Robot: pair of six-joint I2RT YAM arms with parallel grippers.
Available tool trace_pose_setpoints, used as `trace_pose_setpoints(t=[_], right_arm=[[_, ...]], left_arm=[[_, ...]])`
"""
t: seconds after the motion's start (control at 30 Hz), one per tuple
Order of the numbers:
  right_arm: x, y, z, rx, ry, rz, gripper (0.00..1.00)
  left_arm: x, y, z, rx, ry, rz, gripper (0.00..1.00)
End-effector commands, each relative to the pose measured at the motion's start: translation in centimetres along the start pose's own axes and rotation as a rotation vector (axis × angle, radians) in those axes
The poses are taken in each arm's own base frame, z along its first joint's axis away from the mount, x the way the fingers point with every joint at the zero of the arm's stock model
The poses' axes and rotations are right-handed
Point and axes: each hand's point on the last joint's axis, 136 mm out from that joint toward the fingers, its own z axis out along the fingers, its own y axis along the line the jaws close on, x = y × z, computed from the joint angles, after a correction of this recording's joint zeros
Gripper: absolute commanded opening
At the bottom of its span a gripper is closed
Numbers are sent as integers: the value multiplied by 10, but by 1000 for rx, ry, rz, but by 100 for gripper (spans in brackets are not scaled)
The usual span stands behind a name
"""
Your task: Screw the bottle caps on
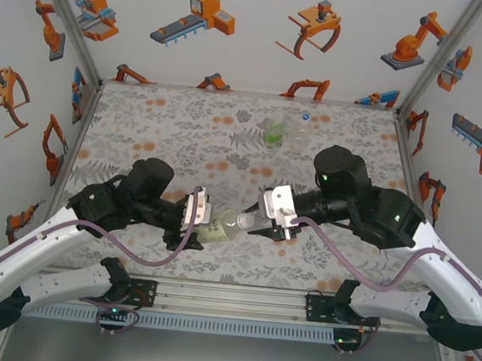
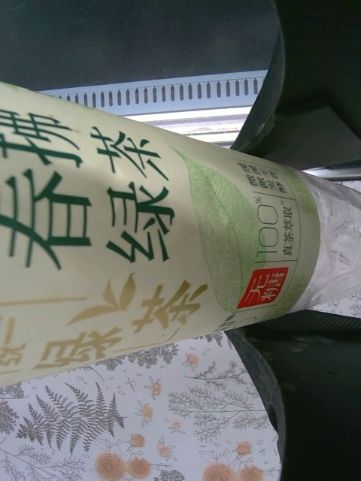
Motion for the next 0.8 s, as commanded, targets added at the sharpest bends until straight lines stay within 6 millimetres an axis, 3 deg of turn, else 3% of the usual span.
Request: trace_pose_setpoints(t=[0.0,0.2,0.33,0.43,0.53,0.63,0.7,0.77], right_arm=[[-1,-4,1,14,-10,-26,40],[1,-8,3,33,-5,45,23],[4,-26,5,128,-23,307,8],[19,-54,2,314,-65,690,0],[57,-76,-16,577,-142,1199,0],[95,-68,-21,692,-246,1694,0],[126,-48,-18,730,-294,2062,0],[131,-45,-9,668,-389,2197,1]], left_arm=[[-16,-4,-9,4,-54,46,0],[-19,-2,-10,-8,-65,45,0],[-17,4,-11,-47,-59,39,0],[-12,14,-11,-111,-34,29,0],[-6,25,-12,-172,-2,16,0],[-4,34,-13,-216,17,16,0],[-3,39,-12,-235,25,16,0],[-3,42,-11,-246,31,15,0]])
